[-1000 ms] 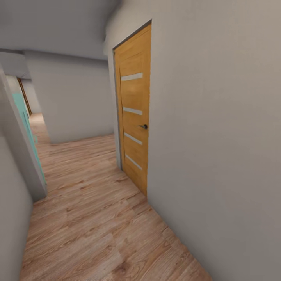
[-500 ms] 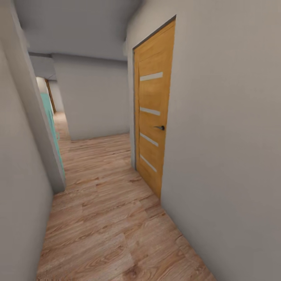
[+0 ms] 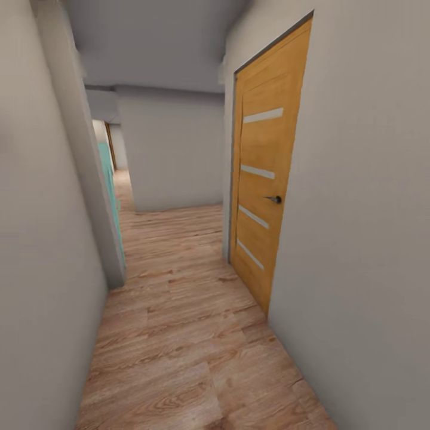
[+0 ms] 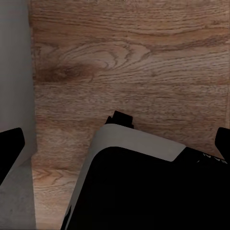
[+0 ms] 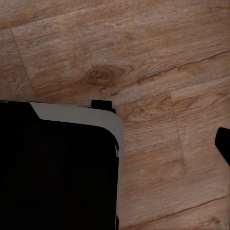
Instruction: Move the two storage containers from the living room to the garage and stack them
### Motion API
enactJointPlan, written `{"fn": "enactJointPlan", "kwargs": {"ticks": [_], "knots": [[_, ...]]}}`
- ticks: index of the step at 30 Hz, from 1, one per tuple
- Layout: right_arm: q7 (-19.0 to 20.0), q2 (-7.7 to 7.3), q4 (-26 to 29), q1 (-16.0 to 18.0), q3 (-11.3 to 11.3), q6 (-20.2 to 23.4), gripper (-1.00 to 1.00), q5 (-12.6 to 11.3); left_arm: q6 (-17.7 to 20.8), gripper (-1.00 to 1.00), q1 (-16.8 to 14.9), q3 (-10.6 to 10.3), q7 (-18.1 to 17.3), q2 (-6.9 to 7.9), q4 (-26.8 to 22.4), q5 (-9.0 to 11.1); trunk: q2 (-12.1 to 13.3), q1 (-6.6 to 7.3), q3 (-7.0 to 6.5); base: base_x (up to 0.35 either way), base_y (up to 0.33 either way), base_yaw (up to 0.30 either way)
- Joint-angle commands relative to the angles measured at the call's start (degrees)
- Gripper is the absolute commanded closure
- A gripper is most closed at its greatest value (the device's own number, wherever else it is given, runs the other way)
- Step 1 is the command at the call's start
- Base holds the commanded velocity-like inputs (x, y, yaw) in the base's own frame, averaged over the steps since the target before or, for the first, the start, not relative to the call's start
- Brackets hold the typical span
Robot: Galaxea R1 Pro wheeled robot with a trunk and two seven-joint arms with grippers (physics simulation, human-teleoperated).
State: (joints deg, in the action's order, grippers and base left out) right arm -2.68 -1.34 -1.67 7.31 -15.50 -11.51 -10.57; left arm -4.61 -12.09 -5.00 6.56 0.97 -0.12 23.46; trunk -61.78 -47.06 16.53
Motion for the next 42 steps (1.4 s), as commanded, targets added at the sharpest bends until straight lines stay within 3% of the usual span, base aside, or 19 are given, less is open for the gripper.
{"fn": "enactJointPlan", "kwargs": {"ticks": [1, 9, 42], "knots": [[-0.03, 0.02, -0.18, 0.07, -0.49, -0.35, -1.0, -0.53, -0.13, -1.0, -0.04, -0.48, 0.14, -0.01, 0.03, 0.44, -0.05, -0.02, 0.07, 0.142, 0.0, 0.268], [-0.04, 0.02, -0.18, 0.07, -0.49, -0.35, -1.0, -0.53, -0.13, -1.0, -0.04, -0.49, 0.15, -0.05, 0.03, 0.44, -0.05, -0.02, 0.07, 0.142, 0.0, 0.261], [0.03, 0.02, -0.18, 0.07, -0.52, -0.35, -1.0, -0.42, -0.13, -1.0, -0.04, -0.51, 0.16, -0.09, 0.03, 0.44, -0.05, -0.02, 0.07, 0.147, 0.0, 0.085]]}}
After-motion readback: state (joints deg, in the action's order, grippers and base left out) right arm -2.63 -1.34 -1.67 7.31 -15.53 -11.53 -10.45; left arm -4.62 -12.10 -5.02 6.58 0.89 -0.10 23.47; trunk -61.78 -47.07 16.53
